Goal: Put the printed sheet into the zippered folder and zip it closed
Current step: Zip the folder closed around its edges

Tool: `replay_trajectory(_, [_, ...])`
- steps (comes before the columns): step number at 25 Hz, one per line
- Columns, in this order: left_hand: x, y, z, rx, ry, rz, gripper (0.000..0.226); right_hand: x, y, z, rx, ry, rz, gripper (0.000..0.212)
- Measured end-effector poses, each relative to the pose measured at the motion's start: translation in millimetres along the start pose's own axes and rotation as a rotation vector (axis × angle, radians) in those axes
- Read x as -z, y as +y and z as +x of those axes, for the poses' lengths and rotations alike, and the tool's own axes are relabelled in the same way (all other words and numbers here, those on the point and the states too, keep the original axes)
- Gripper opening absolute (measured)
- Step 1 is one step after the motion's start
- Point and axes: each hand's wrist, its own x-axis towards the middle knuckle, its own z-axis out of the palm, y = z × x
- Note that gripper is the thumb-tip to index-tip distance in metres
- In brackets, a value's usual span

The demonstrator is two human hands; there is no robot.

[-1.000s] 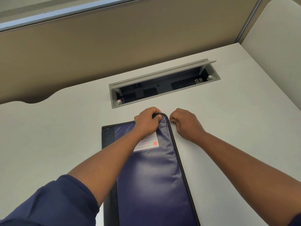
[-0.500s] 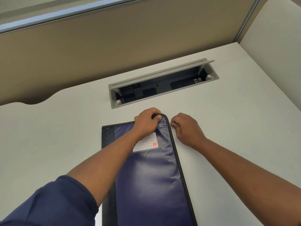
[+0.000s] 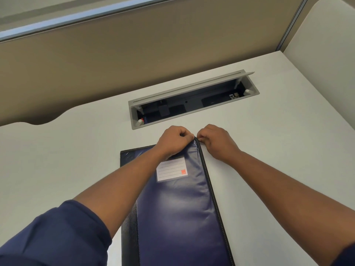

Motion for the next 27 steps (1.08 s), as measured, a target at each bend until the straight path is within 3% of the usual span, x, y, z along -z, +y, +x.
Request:
replay_trajectory(4, [7,9,15,0.036,-0.087,0.026,0.032,3,-3,-1,-0.176,-0.014,0.138,0.01])
replay_trajectory(7, [3,6,14,0.01,-0.081,0.038,0.031,2,-7,-12,-0.379,0.005,0.492,0.012])
replay_trajectory(10, [5,3,7,-0.028,0.004,0.003,0.027,5,-12,-21,-0.452,-0.008,0.772,0.005])
replay_trajectory(16, [21,10,-11,-0.099,0.112,-0.196,0.026,16,-45,-25,-0.413,0.009,1.032,0.004])
replay_trajectory(21, [47,21,-35,-0.231,0.257,-0.356,0.025,35,-89,-26,-0.298,0.159,0.992,0.007])
replay_trajectory(27, [72,38,-72,-0.265,0.418,-0.564,0.037,61,-148,-31,-0.127,0.231,0.895,0.008])
